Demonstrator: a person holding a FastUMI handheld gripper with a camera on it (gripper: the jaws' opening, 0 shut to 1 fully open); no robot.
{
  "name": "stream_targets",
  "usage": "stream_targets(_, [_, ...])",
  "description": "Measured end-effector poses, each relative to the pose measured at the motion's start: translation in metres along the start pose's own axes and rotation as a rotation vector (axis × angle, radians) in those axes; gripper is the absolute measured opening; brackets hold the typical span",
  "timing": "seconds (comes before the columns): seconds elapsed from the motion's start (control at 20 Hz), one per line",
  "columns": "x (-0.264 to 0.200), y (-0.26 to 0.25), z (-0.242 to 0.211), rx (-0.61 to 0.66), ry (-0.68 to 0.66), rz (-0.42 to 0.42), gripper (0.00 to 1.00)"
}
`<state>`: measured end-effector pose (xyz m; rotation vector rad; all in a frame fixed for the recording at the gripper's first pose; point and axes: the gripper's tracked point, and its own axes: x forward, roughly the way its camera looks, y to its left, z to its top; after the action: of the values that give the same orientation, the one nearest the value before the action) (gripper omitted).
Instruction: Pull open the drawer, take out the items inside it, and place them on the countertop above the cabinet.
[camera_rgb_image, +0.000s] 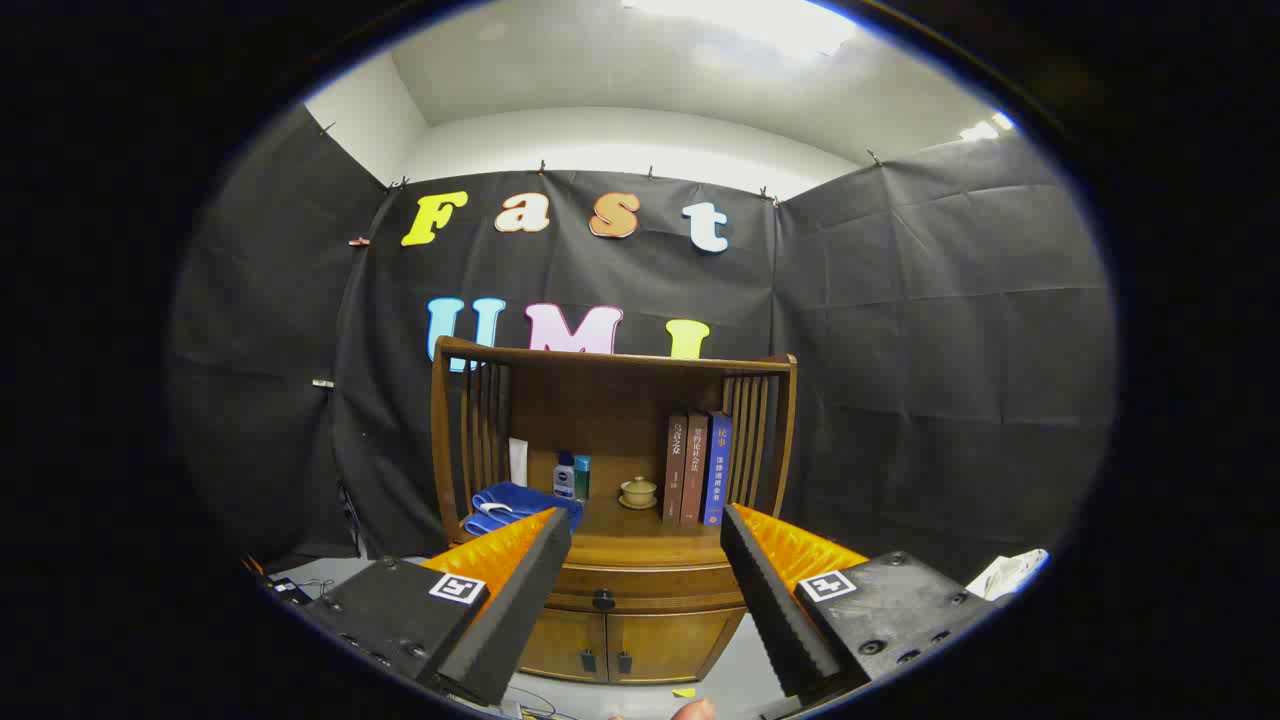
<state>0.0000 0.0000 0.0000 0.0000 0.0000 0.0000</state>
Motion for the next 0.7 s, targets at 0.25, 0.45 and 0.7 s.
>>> stream_targets(0.25, [0.0021,-0.0032,-0.0025,0.011,0.005,-0.001,0.98])
stream_targets(0.45, [0.0046,-0.007,-0.0067,0.027,0.011,-0.006,0.98])
stream_targets(0.7, [0.0028,-0.0061,-0.0033,0.023,0.002,-0.005,0.98])
